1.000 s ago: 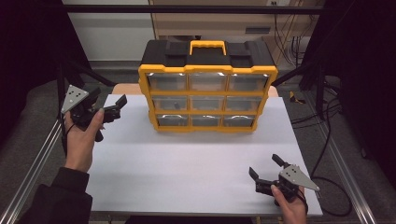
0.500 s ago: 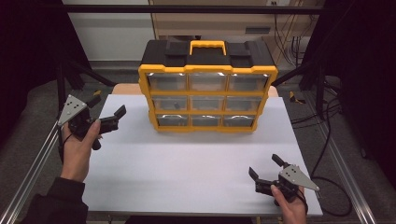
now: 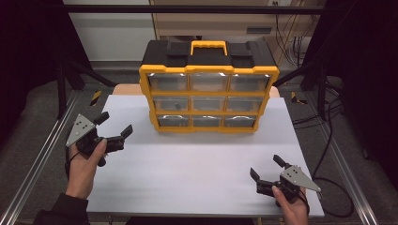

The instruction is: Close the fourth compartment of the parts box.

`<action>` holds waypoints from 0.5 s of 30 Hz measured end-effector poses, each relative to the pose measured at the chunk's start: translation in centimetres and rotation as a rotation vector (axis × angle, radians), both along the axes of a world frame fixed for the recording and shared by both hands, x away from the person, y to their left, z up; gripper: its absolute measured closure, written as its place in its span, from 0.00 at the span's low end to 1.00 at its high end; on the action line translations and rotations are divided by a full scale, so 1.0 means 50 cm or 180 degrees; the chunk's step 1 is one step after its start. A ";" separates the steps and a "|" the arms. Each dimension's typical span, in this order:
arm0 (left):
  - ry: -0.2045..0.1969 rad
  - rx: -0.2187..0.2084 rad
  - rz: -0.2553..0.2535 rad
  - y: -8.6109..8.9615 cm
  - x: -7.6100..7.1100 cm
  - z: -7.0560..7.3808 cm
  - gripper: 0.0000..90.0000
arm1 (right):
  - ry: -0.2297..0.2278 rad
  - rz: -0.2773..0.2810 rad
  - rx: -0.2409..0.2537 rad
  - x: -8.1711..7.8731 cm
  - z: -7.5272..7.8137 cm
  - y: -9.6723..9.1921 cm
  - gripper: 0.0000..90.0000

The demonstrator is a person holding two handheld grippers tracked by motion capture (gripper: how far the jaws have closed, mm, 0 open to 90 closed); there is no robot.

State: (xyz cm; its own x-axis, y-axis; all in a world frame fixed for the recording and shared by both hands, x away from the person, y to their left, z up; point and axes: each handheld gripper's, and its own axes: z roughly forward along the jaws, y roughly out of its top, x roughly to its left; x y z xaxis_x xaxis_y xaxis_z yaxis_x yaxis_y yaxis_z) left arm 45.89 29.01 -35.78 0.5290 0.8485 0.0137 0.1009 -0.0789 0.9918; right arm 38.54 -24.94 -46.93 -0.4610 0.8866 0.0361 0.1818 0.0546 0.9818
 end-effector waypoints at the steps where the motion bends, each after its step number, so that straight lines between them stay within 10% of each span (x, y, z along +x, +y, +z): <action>1: -0.0003 0.0001 -0.0011 -0.002 -0.003 -0.004 0.01 | 0.0001 -0.0001 0.0001 0.000 0.000 0.000 0.02; 15: 0.0098 0.0003 -0.0038 -0.003 -0.026 -0.067 0.01 | 0.0005 0.0005 -0.0002 0.000 0.000 0.001 0.02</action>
